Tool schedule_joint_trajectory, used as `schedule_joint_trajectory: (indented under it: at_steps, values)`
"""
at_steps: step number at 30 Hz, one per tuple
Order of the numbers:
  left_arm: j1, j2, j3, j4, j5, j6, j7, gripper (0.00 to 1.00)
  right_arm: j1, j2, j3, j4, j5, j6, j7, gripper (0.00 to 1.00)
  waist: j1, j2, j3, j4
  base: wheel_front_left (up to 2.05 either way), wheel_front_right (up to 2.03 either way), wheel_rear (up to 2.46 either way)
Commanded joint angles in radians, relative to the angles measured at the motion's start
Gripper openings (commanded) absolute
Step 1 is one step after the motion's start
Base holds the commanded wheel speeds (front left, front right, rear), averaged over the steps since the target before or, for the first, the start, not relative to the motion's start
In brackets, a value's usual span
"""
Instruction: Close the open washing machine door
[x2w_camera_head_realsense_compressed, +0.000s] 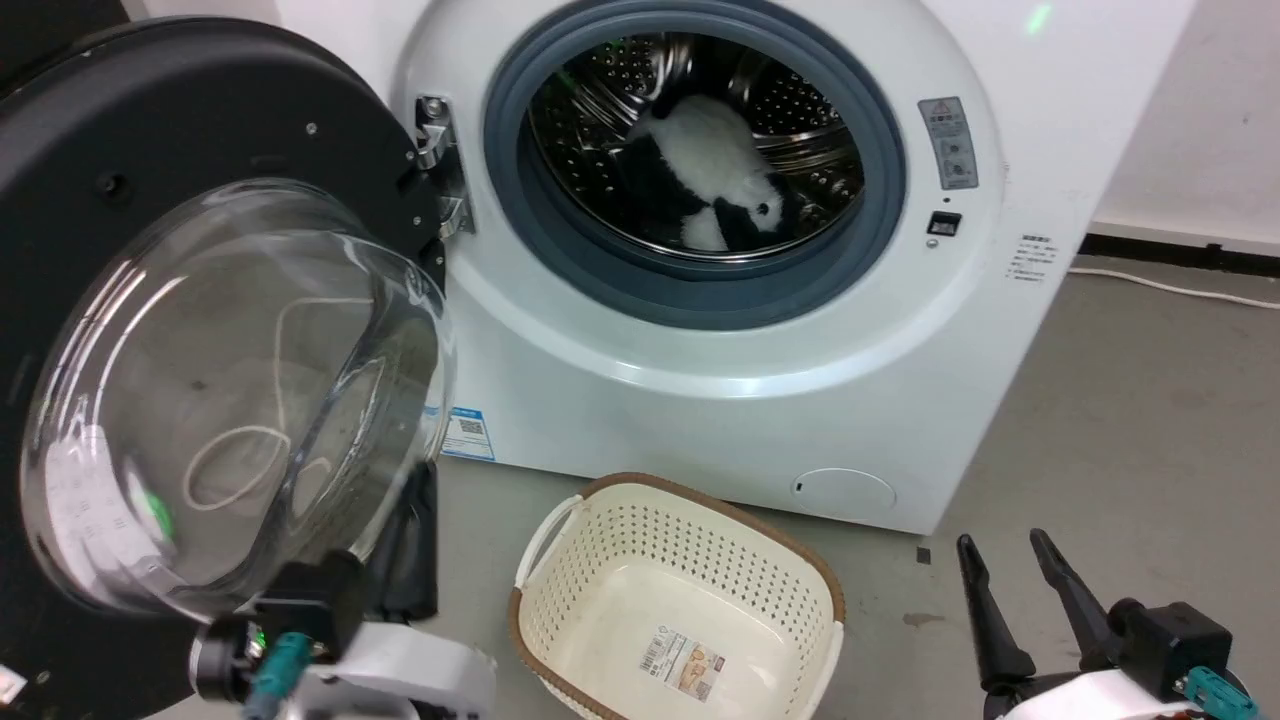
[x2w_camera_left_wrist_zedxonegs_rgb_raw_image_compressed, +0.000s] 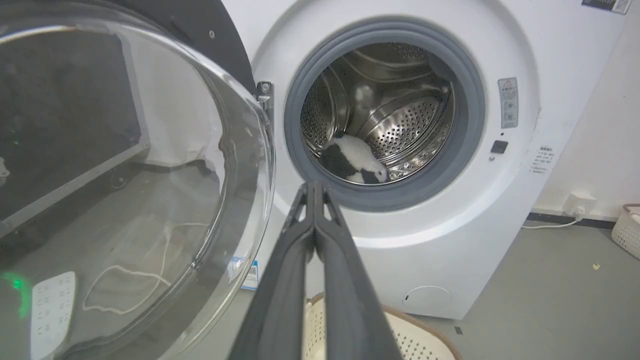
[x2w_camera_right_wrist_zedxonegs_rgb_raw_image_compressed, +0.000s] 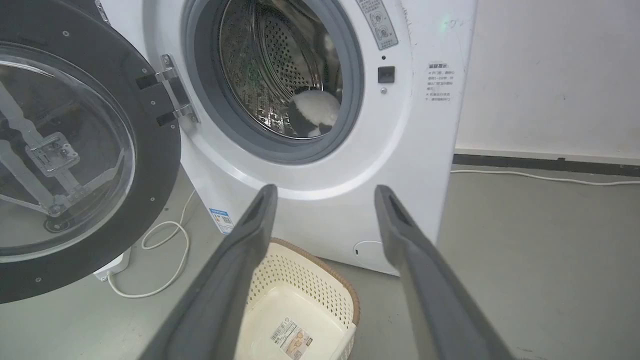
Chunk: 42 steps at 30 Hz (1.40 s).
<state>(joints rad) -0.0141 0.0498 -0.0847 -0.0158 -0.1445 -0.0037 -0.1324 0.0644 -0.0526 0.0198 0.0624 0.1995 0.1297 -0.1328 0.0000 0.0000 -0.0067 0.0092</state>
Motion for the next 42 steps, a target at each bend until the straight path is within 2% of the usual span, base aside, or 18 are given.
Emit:
schedule_joint_trajectory:
  at_steps: [1,5,8,11,13,16,19,20,23,25,30,35,39,42]
  values:
    - [-0.001,0.000,0.001,-0.018,-0.006,-0.005,-0.009,0.00,0.017,0.001,0.000,0.004,0.011,0.001,-0.009,1.00,0.0000,0.0000,0.000,0.005,0.00,0.00,0.00]
    - [-0.028,0.000,0.041,-0.158,-0.005,-0.009,-0.017,0.00,0.023,0.001,-0.006,0.008,0.022,0.001,-0.017,1.00,0.0000,0.0000,0.000,0.037,0.00,0.00,0.00]
    - [-0.058,0.000,0.099,-0.274,-0.009,0.006,-0.023,0.00,0.027,0.001,-0.008,0.013,0.029,0.001,-0.023,1.00,0.0000,0.0000,-0.001,0.071,0.00,0.00,0.00]
    - [-0.090,0.000,0.177,-0.385,-0.020,0.036,-0.030,0.00,0.028,0.002,-0.007,0.019,0.035,0.001,-0.029,1.00,0.0000,0.0000,-0.002,0.109,0.00,0.00,0.00]
    - [-0.113,0.000,0.248,-0.444,-0.046,0.071,-0.034,0.00,0.028,0.002,-0.008,0.023,0.041,0.001,-0.034,1.00,0.0000,0.0000,-0.004,0.137,0.00,0.00,0.00]
    - [-0.125,0.000,0.381,-0.466,-0.097,0.108,-0.040,0.00,0.027,0.002,-0.007,0.028,0.050,0.001,-0.040,1.00,0.0000,0.0000,-0.006,0.177,0.00,0.00,0.00]
    - [-0.121,0.000,0.507,-0.393,-0.177,0.115,-0.046,0.00,0.029,0.002,-0.007,0.031,0.060,0.001,-0.046,1.00,0.0000,0.0000,-0.006,0.215,0.00,0.00,0.00]
    - [-0.132,0.000,0.553,-0.363,-0.203,0.104,-0.048,0.00,0.030,0.002,-0.008,0.032,0.063,0.001,-0.048,1.00,0.0000,0.0000,-0.005,0.228,0.00,0.00,0.00]
    - [-0.139,0.004,0.644,-0.228,-0.230,0.042,-0.055,0.00,0.033,0.002,-0.009,0.035,0.067,0.001,-0.054,1.00,0.0000,0.0000,0.002,0.256,0.00,0.00,0.00]
    - [-0.152,0.032,0.668,-0.124,-0.256,0.009,-0.059,0.00,0.033,0.002,-0.012,0.034,0.067,0.001,-0.059,1.00,0.0000,0.0000,0.016,0.270,0.00,0.00,0.00]
    - [-0.226,0.140,0.675,0.098,-0.331,-0.038,0.022,0.00,0.020,0.002,-0.032,0.030,0.042,0.001,-0.069,1.00,0.0000,0.0000,0.078,0.291,0.00,0.00,0.00]
    - [-0.321,0.228,0.644,0.254,-0.407,-0.077,0.120,0.00,0.001,0.002,-0.046,0.020,0.008,0.001,-0.080,1.00,0.0000,0.0000,0.143,0.300,0.00,0.00,0.00]
    - [-0.377,0.279,0.603,0.336,-0.486,-0.100,0.208,0.00,-0.007,0.002,-0.052,0.012,-0.007,0.001,-0.083,1.00,0.0000,0.0000,0.180,0.307,0.00,0.00,0.00]
    - [-0.407,0.307,0.552,0.357,-0.599,-0.108,0.310,0.00,-0.011,0.002,-0.054,0.004,-0.014,0.001,-0.083,1.00,0.0000,0.0000,0.199,0.314,0.00,0.00,0.00]
